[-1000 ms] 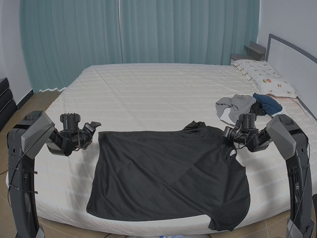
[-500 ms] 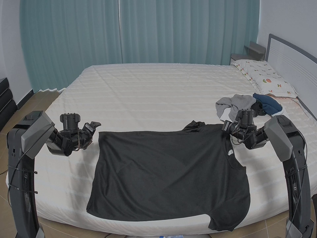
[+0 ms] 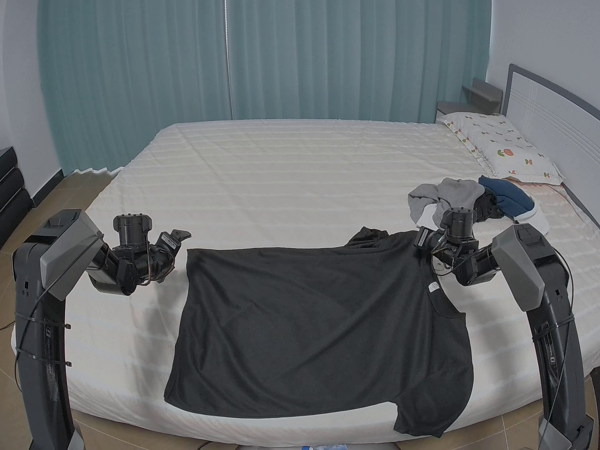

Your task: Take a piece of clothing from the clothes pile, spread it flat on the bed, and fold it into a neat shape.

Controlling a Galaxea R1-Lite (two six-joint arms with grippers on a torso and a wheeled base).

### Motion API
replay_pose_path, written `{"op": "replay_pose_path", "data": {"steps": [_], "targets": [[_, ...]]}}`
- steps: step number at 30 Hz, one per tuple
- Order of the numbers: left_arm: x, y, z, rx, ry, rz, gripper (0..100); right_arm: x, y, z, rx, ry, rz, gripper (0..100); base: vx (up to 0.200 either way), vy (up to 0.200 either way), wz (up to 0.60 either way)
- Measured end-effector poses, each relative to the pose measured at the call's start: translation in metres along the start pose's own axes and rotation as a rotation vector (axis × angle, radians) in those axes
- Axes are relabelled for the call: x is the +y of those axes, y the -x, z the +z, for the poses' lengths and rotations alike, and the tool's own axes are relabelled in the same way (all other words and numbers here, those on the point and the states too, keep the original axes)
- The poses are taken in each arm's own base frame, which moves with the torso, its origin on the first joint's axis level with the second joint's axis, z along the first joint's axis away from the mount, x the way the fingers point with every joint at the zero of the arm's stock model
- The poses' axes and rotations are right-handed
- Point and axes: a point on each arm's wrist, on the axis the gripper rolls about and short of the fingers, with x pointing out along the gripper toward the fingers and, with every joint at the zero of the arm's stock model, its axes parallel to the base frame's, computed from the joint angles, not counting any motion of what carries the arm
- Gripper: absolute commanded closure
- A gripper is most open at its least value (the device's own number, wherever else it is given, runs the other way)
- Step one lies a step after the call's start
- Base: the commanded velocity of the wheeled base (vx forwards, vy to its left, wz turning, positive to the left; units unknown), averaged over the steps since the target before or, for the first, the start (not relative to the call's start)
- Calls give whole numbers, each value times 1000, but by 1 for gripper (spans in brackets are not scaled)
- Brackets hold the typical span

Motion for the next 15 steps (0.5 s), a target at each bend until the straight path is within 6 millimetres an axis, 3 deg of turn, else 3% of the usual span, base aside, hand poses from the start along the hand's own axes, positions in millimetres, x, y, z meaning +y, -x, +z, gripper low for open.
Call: {"op": "replay_pose_path", "data": {"steps": [8, 15], "targets": [[1, 0, 0, 0, 0, 2, 0, -2, 5, -3, 20, 1, -18, 0, 0, 0, 0], [1, 5, -2, 3, 1, 9, 0, -15, 32, -4, 85, -20, -59, 0, 0, 0, 0]]}}
